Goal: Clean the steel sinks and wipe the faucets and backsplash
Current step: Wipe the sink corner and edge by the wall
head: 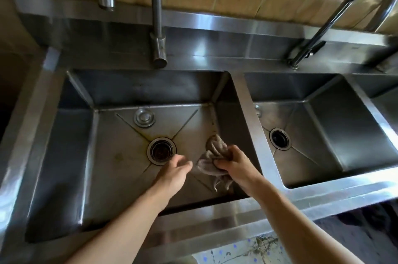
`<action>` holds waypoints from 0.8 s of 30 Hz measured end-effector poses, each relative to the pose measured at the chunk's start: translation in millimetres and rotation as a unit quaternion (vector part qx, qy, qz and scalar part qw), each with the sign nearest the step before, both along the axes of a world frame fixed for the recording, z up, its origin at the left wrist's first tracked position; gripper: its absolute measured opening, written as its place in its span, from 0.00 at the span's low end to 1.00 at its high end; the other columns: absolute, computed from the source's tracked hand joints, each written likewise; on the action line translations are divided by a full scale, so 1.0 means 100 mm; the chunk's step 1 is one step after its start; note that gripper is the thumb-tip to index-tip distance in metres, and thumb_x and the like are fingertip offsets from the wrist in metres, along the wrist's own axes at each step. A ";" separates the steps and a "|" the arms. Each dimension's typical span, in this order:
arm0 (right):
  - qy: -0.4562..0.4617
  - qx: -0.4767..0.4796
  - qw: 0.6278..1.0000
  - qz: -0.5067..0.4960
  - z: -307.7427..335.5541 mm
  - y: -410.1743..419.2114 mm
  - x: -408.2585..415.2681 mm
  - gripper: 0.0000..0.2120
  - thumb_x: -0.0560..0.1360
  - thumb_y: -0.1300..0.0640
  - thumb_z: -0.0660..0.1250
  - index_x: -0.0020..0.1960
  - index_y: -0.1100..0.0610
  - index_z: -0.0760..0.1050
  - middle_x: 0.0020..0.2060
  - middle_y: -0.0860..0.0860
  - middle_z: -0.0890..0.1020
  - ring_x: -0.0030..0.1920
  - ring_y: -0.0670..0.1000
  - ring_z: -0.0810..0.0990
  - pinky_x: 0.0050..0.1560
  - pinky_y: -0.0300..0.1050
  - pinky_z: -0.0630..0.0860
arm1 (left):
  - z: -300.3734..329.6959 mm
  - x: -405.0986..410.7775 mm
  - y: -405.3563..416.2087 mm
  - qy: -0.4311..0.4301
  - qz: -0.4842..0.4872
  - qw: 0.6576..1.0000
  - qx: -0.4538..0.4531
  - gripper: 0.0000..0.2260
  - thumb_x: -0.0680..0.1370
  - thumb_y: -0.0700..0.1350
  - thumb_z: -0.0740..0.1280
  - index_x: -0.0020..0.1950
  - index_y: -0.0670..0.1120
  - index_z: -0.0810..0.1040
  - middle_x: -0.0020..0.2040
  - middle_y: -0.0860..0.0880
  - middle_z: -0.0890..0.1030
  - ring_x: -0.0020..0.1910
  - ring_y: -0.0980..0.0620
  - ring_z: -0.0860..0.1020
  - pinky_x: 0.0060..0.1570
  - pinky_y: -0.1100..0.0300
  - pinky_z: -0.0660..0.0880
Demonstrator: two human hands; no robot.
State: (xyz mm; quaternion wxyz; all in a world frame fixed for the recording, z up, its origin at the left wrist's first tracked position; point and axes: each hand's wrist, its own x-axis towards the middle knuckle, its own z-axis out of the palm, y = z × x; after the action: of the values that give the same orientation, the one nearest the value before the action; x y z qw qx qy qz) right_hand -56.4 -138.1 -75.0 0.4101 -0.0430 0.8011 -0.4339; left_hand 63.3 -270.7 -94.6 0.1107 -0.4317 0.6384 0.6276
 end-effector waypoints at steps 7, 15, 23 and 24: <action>-0.051 -0.123 0.991 -0.017 0.18 -0.17 0.43 0.23 0.64 0.62 0.63 0.60 0.54 0.73 0.57 0.58 0.76 0.54 0.56 0.79 0.42 0.38 0.78 | 0.11 -0.20 -0.14 0.003 0.096 0.922 0.375 0.21 0.79 0.60 0.57 0.61 0.46 0.77 0.54 0.41 0.83 0.55 0.41 0.80 0.50 0.44 0.76; 0.287 0.163 0.944 -0.006 0.32 0.23 -0.01 0.19 0.77 0.65 0.61 0.66 0.55 0.71 0.63 0.53 0.72 0.63 0.52 0.72 0.59 0.39 0.67 | -0.02 -0.44 -0.15 0.018 0.089 0.926 0.367 0.15 0.78 0.55 0.62 0.54 0.45 0.79 0.50 0.41 0.82 0.47 0.42 0.80 0.42 0.51 0.76; 0.238 0.189 0.952 0.015 -0.12 0.69 -0.65 0.17 0.80 0.60 0.54 0.67 0.49 0.67 0.46 0.49 0.78 0.49 0.53 0.78 0.42 0.40 0.71 | -0.31 -0.84 0.42 0.006 -0.075 0.958 0.276 0.06 0.78 0.38 0.65 0.50 0.48 0.77 0.47 0.44 0.82 0.44 0.47 0.80 0.36 0.63 0.76; 0.259 0.177 0.949 0.013 -0.18 0.72 -0.70 0.16 0.80 0.61 0.54 0.66 0.49 0.68 0.42 0.50 0.79 0.45 0.54 0.79 0.39 0.41 0.68 | -0.34 -0.90 0.54 0.005 -0.096 0.961 0.260 0.06 0.77 0.37 0.66 0.50 0.47 0.77 0.44 0.45 0.81 0.41 0.50 0.79 0.31 0.67 0.74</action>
State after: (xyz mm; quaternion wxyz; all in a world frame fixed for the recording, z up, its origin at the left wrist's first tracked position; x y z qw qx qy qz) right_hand -126.0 -66.4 -93.3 0.1951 -0.0907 0.9430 -0.2539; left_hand -26.9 -217.1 -128.9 0.2760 -0.3215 0.4919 0.7606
